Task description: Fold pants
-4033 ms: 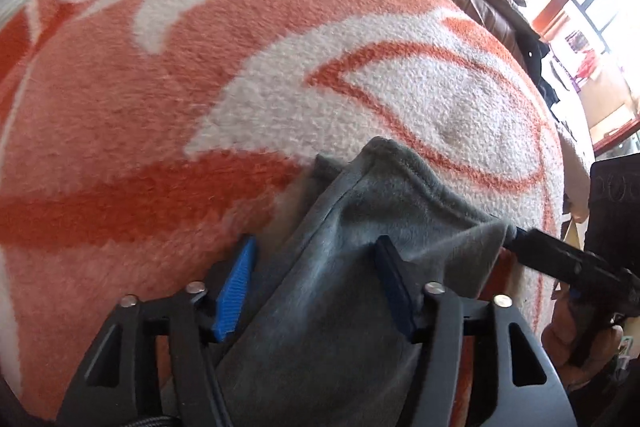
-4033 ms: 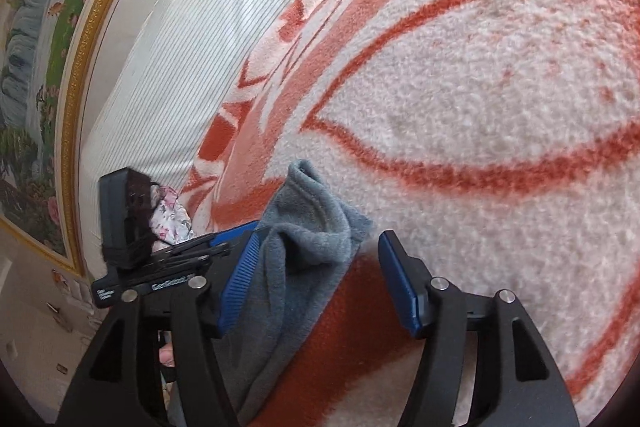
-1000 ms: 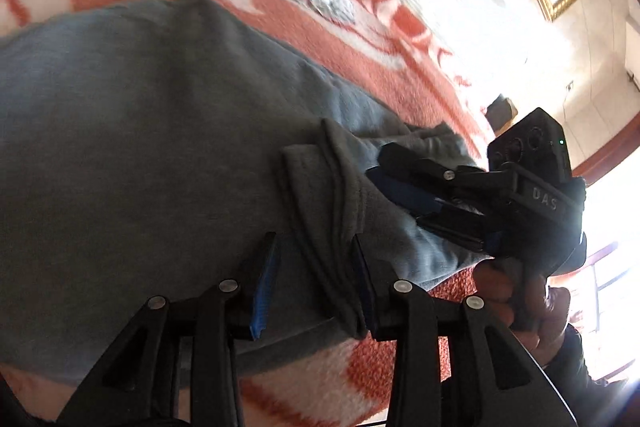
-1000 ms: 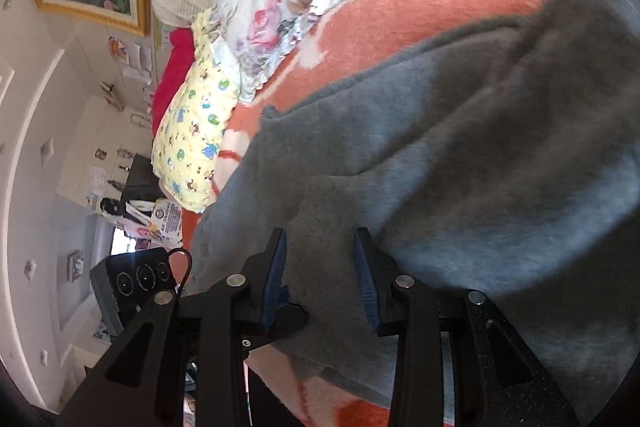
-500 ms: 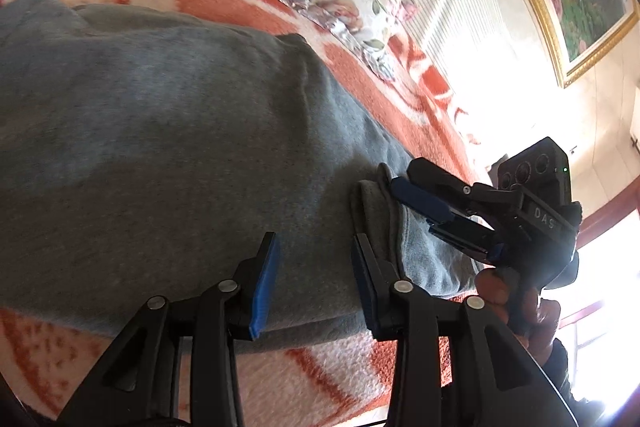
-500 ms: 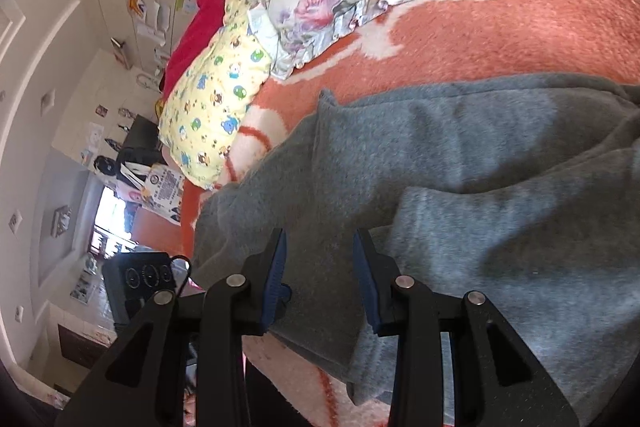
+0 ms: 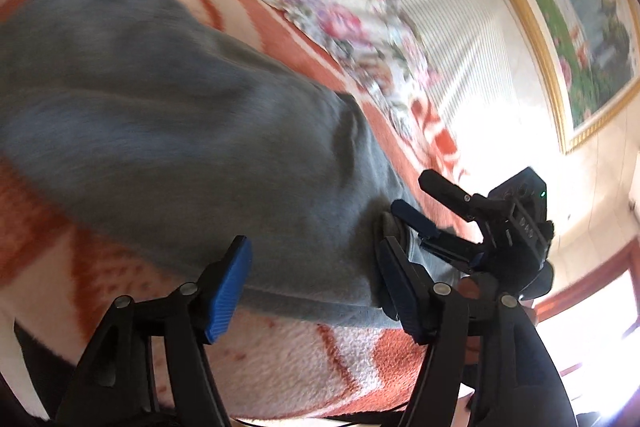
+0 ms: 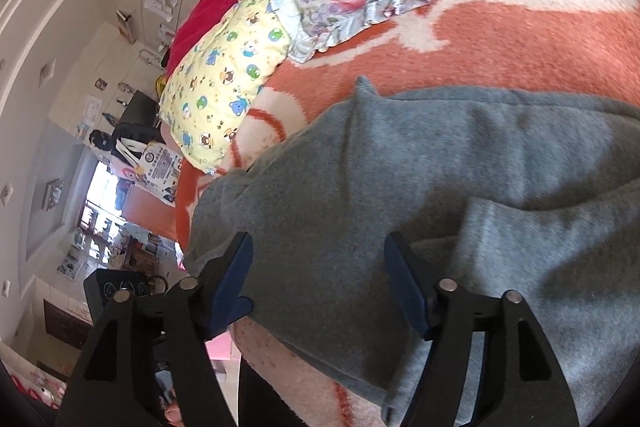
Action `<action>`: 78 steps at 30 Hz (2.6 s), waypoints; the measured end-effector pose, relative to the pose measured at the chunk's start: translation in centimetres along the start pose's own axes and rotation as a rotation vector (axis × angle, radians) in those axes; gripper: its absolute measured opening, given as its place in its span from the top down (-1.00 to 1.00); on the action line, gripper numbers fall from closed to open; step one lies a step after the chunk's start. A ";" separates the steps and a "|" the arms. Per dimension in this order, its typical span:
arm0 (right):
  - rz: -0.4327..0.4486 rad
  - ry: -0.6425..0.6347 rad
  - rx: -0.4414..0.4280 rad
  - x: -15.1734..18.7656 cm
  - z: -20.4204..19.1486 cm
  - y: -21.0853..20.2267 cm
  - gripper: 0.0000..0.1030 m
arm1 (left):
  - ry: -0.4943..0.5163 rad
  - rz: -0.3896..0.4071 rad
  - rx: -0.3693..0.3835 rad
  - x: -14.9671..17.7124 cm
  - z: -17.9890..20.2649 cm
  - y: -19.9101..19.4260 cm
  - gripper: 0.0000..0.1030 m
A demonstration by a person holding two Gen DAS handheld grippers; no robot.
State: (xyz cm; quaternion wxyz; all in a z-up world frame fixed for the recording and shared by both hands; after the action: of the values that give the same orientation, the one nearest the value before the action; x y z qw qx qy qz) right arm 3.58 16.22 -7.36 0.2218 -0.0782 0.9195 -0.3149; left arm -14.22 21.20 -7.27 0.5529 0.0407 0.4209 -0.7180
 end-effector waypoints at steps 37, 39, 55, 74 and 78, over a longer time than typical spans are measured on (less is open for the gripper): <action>-0.623 -0.867 0.099 -3.8 -20.1 27.1 -0.51 | -0.628 0.369 -0.214 -0.9 -14.1 -7.5 -0.57; -0.659 -0.906 0.093 -3.3 -20.8 28.7 -0.51 | -0.639 0.384 -0.222 -1.4 -14.5 -7.5 -0.57; -0.766 -1.039 0.065 0.9 -20.8 32.1 0.44 | -0.560 0.407 -0.307 -3.4 -15.0 -5.7 -0.53; -0.498 -0.816 -0.072 -4.8 -20.0 17.8 0.84 | -0.301 0.413 -0.104 -6.7 -5.5 -5.6 0.55; -0.409 -0.747 -0.069 -6.7 -17.9 12.2 0.84 | -0.232 0.381 -0.047 -6.6 -1.4 -4.4 0.55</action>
State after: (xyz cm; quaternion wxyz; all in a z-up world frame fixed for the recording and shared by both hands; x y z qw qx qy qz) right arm 1.29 37.51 0.13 0.4702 -0.3750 0.7514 -0.2715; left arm -15.92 27.27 -2.23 0.7240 0.0239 0.3559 -0.5904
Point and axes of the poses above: each gripper's, at about its wrist camera, not at the fingertips, and y roughly the way its jaws point, z to its right, x to its underside, the point moved 4 cm from there along y, roughly the way its jaws point, and after that the axes turned 8 degrees about y, right-handed, at the moved point
